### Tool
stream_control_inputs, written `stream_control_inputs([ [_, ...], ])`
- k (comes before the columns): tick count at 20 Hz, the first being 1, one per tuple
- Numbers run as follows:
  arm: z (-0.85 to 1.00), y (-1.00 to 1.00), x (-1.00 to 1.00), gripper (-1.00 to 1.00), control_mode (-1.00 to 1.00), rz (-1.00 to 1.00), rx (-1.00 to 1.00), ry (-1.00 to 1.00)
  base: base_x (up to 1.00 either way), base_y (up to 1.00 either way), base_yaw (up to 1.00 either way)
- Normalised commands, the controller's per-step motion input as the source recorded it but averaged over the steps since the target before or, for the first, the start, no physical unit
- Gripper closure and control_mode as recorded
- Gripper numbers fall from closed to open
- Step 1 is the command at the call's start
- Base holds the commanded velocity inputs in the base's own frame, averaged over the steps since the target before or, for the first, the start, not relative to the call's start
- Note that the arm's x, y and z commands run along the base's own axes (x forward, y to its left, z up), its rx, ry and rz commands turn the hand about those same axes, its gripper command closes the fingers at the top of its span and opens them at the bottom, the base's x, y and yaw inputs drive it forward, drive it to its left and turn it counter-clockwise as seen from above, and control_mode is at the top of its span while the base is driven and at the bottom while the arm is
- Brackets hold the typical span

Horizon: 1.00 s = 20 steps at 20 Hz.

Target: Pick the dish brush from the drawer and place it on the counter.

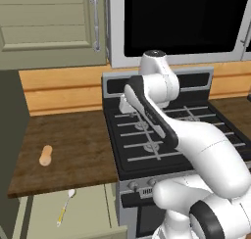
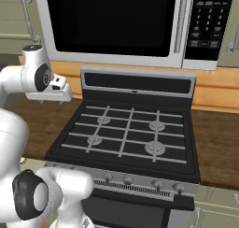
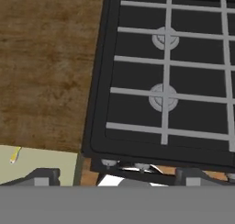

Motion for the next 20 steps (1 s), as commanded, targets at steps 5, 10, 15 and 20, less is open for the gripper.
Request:
stream_control_inputs([
  [5,-0.18,0.99,-0.01,-1.0,-1.0,0.03,0.0,0.04,0.0,0.0,0.0],
  [10,-0.22,0.99,-0.18,-1.0,-1.0,0.02,0.0,0.07,0.0,0.0,0.0],
  [15,-0.34,1.0,-0.31,-1.0,-1.0,0.01,0.0,0.04,0.0,0.0,0.0],
  [20,-0.42,0.97,-0.48,-1.0,-1.0,0.01,0.0,0.01,0.0,0.0,0.0],
])
